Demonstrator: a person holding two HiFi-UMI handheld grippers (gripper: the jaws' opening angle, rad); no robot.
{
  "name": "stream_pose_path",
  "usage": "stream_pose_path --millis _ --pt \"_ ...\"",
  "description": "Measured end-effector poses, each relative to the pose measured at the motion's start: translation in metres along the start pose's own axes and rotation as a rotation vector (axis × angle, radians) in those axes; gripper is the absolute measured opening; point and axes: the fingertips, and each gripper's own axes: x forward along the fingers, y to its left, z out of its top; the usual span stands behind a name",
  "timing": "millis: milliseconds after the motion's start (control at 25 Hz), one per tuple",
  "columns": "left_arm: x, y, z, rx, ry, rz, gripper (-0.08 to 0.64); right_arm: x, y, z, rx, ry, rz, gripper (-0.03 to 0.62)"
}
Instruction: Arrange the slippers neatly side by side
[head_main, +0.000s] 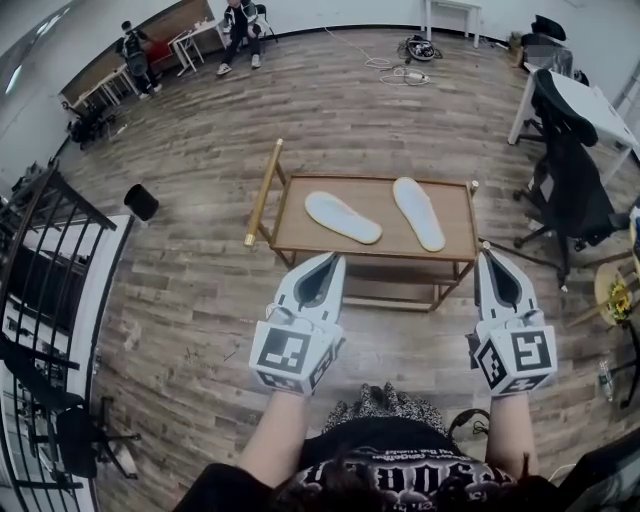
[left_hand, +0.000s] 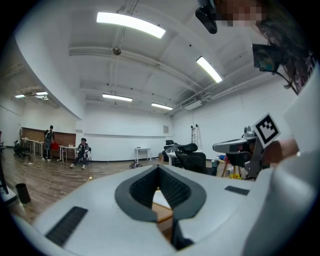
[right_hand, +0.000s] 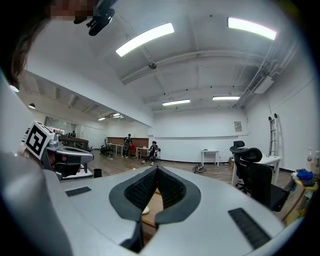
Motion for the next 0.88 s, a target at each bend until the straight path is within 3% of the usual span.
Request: stream_pose_path --millis 520,880 --pt "0.033 0.033 -0.015 -0.026 0.019 -0.008 -0.009 0.044 0.003 -0.003 -0.017 0.022 0.002 0.005" --pt "0.072 0.045 -0.017 -0.012 0.036 0.026 -0.009 0.088 -0.026 -0.009 -0.005 0.018 0.021 0.005"
